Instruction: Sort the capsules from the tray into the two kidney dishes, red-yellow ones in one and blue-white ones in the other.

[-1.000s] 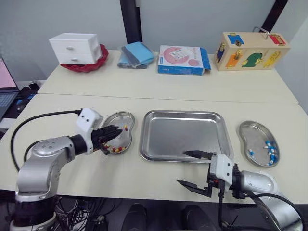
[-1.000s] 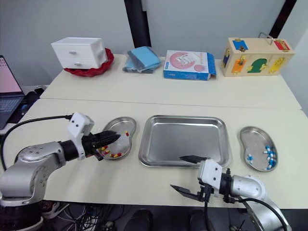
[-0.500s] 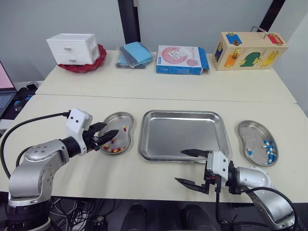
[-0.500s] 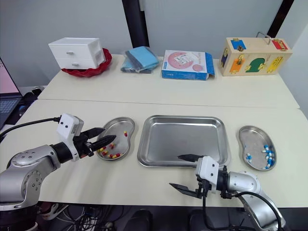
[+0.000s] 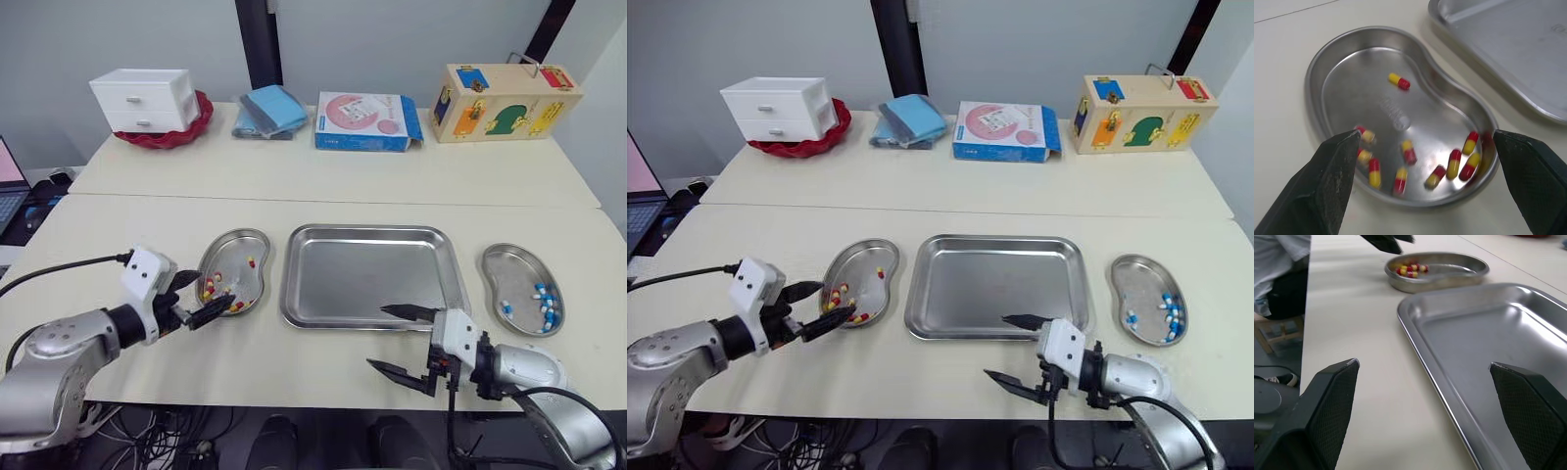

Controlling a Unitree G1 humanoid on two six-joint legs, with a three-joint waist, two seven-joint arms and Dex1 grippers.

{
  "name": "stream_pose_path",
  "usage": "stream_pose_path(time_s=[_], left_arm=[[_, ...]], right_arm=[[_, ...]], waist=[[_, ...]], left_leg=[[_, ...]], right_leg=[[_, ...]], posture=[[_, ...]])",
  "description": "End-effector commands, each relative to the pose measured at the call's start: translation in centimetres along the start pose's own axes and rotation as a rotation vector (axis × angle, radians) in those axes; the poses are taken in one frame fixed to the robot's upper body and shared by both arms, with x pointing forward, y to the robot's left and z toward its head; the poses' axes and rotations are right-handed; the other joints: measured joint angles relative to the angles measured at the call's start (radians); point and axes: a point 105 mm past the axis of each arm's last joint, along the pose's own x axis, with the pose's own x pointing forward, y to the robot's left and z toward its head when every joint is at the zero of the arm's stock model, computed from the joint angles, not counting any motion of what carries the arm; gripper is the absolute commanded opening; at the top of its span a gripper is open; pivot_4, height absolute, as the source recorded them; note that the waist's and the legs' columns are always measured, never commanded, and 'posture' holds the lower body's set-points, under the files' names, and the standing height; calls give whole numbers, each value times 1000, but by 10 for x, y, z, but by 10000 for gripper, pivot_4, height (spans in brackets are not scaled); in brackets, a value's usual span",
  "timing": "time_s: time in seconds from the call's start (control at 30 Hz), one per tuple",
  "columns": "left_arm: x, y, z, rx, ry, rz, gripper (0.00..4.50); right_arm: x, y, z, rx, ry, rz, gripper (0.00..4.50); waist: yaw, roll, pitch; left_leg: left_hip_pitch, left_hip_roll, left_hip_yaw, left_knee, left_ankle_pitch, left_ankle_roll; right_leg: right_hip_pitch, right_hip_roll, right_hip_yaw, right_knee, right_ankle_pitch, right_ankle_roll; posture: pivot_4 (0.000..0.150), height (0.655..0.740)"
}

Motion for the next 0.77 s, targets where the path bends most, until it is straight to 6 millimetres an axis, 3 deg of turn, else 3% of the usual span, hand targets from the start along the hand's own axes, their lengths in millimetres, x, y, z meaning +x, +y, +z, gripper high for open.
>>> stream_pose_path(time_s=[0.03, 0.1, 0.2, 0.37, 0.53, 0.77], left_arm=[[-26, 14, -5, 97, 47, 56, 44538], [-36, 17, -15, 108, 92, 61, 44538], [-56, 23, -30, 94, 168, 53, 44538], [-70, 31, -36, 92, 200, 70, 44538], [-68, 32, -29, 97, 198, 53, 44538], [-62, 37, -21, 85, 190, 49, 44538]], right_arm=[[-39, -25, 14, -24, 37, -107, 45000], [-61, -35, 13, -14, 84, -143, 45000], [-112, -52, 10, -4, 220, -181, 45000], [-164, -70, 7, 15, 365, -231, 45000], [-186, -75, 5, 24, 449, -228, 45000], [-187, -79, 4, 15, 455, -241, 45000]], waist=[[0, 0, 0], [0, 0, 0], [1, 0, 0], [1, -1, 0], [-1, -1, 1], [-2, -1, 1]], left_leg=[[0, 0, 0, 0, 0, 0], [0, 0, 1, 0, 0, 0], [1, 0, 1, -1, 0, 0], [2, 0, 2, -1, 0, 0], [2, 0, 2, -1, 0, 0], [2, 0, 3, -1, 0, 0]], right_leg=[[0, 0, 0, 0, 0, 0], [0, 0, 1, 0, 0, 0], [1, 0, 0, -1, 0, 0], [1, 0, 1, -1, -1, -1], [1, 0, 1, -1, -1, -1], [1, 0, 2, -1, -1, -1]], posture=[[1500, 7400], [1500, 7400], [1500, 7400], [1500, 7400], [1500, 7400], [1500, 7400]])
